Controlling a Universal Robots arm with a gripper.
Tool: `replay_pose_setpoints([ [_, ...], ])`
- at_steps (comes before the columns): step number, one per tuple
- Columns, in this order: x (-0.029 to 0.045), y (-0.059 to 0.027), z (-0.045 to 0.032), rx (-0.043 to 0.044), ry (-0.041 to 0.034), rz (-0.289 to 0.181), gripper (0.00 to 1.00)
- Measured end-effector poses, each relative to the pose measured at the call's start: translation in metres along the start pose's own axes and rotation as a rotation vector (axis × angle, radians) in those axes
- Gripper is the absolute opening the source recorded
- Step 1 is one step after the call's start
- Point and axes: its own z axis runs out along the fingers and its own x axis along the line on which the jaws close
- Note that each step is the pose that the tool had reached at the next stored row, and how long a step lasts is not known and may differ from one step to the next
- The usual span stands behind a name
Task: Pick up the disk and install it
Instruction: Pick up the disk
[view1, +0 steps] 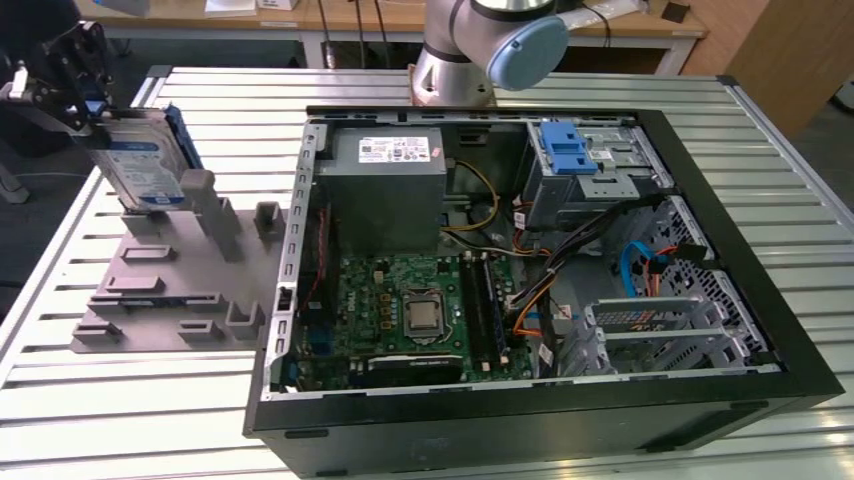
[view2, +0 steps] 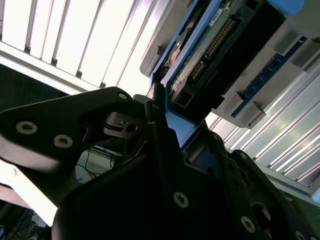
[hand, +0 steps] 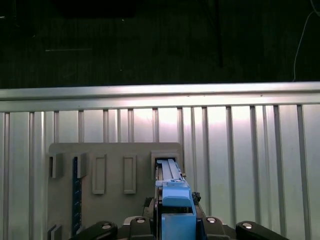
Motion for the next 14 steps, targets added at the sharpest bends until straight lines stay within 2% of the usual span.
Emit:
replay_pose_setpoints([
  [1, -0.0002, 0.0003, -0.0073, -0.0001, 0.0, 0.0, 0.37],
  [2, -0.0002, 0.0004, -0.0086, -0.0007, 0.0003, 0.0, 0.37],
  [7, -0.0003, 0.0006, -0.0136, -0.0001, 0.0001, 0.0, 0.37],
  [14, -0.0004, 0.0007, -0.0154, -0.0002, 0.0001, 0.0, 0.37],
])
